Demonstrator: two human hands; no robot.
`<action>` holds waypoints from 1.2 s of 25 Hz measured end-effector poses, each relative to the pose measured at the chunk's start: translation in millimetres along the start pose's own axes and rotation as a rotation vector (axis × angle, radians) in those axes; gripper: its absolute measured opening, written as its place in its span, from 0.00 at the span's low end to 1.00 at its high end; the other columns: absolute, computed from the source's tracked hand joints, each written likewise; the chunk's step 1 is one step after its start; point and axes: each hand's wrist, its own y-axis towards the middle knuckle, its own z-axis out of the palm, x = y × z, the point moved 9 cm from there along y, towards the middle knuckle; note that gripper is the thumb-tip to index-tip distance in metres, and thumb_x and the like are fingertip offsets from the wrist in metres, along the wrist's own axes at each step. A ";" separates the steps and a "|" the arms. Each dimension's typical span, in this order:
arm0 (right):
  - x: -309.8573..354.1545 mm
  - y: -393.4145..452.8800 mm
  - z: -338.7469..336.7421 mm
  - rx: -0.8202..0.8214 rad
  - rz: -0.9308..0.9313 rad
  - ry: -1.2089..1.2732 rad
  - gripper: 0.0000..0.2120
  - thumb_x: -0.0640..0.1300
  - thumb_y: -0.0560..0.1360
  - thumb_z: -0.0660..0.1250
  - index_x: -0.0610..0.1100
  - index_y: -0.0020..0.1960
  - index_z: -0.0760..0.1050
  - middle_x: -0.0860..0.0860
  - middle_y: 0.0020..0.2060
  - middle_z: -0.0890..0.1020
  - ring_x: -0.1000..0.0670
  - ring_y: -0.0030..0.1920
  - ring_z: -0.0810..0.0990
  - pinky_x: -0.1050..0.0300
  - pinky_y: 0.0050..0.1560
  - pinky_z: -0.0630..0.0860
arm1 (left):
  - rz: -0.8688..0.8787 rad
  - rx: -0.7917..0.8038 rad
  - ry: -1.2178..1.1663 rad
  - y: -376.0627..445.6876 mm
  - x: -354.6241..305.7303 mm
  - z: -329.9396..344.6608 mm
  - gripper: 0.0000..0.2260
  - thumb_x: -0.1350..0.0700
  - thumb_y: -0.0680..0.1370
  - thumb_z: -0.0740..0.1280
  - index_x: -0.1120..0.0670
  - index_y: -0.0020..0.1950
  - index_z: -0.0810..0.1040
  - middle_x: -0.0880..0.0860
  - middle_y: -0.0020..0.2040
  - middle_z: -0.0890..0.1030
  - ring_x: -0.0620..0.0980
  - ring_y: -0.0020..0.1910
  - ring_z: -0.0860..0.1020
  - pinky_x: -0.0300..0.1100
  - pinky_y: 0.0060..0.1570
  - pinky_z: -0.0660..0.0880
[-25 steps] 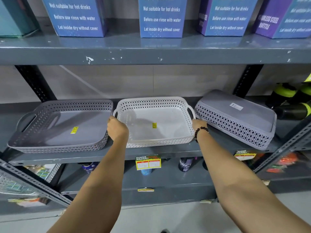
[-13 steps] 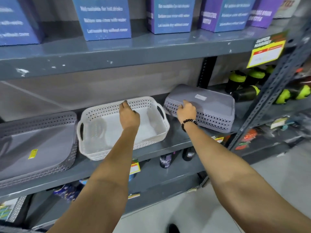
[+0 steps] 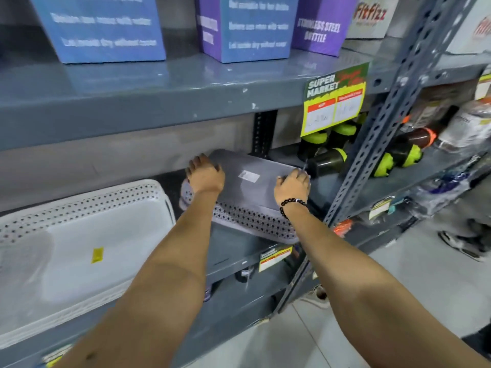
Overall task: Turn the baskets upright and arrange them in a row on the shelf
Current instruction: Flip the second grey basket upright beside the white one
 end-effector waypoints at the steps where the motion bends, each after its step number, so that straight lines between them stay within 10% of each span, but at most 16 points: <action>1: -10.6 7.2 5.2 0.048 0.082 0.038 0.30 0.49 0.80 0.53 0.33 0.75 0.50 0.34 0.75 0.54 0.37 0.76 0.51 0.45 0.76 0.50 | -0.025 0.002 0.016 8.7 -0.2 1.5 0.22 0.53 0.78 0.59 0.66 0.68 0.66 0.65 0.66 0.71 0.62 0.67 0.68 0.53 0.65 0.65; 10: -29.9 36.4 17.7 0.186 0.390 0.231 0.32 0.52 0.79 0.51 0.33 0.75 0.48 0.34 0.71 0.62 0.36 0.70 0.64 0.42 0.70 0.65 | -0.396 0.424 -0.071 29.3 42.7 30.2 0.33 0.38 0.78 0.52 0.60 0.73 0.64 0.62 0.72 0.68 0.61 0.70 0.68 0.52 0.69 0.65; 17: 7.8 45.2 -44.9 -0.211 0.144 0.862 0.26 0.46 0.78 0.58 0.38 0.73 0.60 0.37 0.67 0.67 0.39 0.67 0.68 0.51 0.64 0.66 | -0.361 -0.120 -0.440 27.0 47.4 -53.8 0.19 0.61 0.81 0.53 0.60 0.73 0.62 0.63 0.66 0.72 0.59 0.63 0.72 0.48 0.60 0.68; 19: 10.6 39.3 -60.1 -0.280 0.135 1.011 0.21 0.46 0.78 0.57 0.38 0.68 0.69 0.38 0.64 0.71 0.41 0.63 0.71 0.56 0.58 0.67 | -0.326 -0.207 -0.636 22.5 53.3 -73.2 0.12 0.53 0.83 0.52 0.49 0.50 0.75 0.54 0.48 0.78 0.54 0.47 0.76 0.39 0.43 0.69; 21: 3.4 33.6 -57.3 -0.280 0.215 1.159 0.21 0.53 0.77 0.57 0.40 0.61 0.75 0.40 0.59 0.77 0.43 0.56 0.74 0.53 0.60 0.69 | -0.388 -0.200 -0.756 15.1 77.1 -74.1 0.22 0.42 0.81 0.50 0.51 0.40 0.77 0.57 0.46 0.80 0.55 0.48 0.77 0.37 0.47 0.73; 23: -11.5 24.4 -42.5 -0.221 0.343 1.261 0.24 0.60 0.76 0.57 0.42 0.56 0.78 0.42 0.52 0.80 0.44 0.52 0.76 0.50 0.59 0.72 | -0.366 -0.114 -0.691 7.9 99.9 -64.7 0.26 0.37 0.77 0.51 0.53 0.50 0.82 0.58 0.54 0.82 0.57 0.57 0.79 0.47 0.60 0.75; 25: -26.3 13.6 -21.3 -0.110 0.472 1.294 0.26 0.62 0.74 0.59 0.42 0.59 0.75 0.44 0.53 0.78 0.44 0.55 0.76 0.50 0.59 0.71 | -0.351 -0.021 -0.530 0.3 115.6 -54.5 0.19 0.42 0.76 0.57 0.53 0.42 0.81 0.54 0.44 0.86 0.56 0.50 0.80 0.47 0.51 0.77; 30: -56.9 3.2 -5.2 -0.030 0.567 0.963 0.19 0.46 0.78 0.58 0.37 0.65 0.71 0.39 0.64 0.76 0.39 0.63 0.74 0.47 0.62 0.71 | -0.359 0.032 -0.148 -32.4 88.5 -69.6 0.12 0.59 0.75 0.65 0.63 0.53 0.81 0.64 0.55 0.82 0.63 0.55 0.80 0.48 0.55 0.76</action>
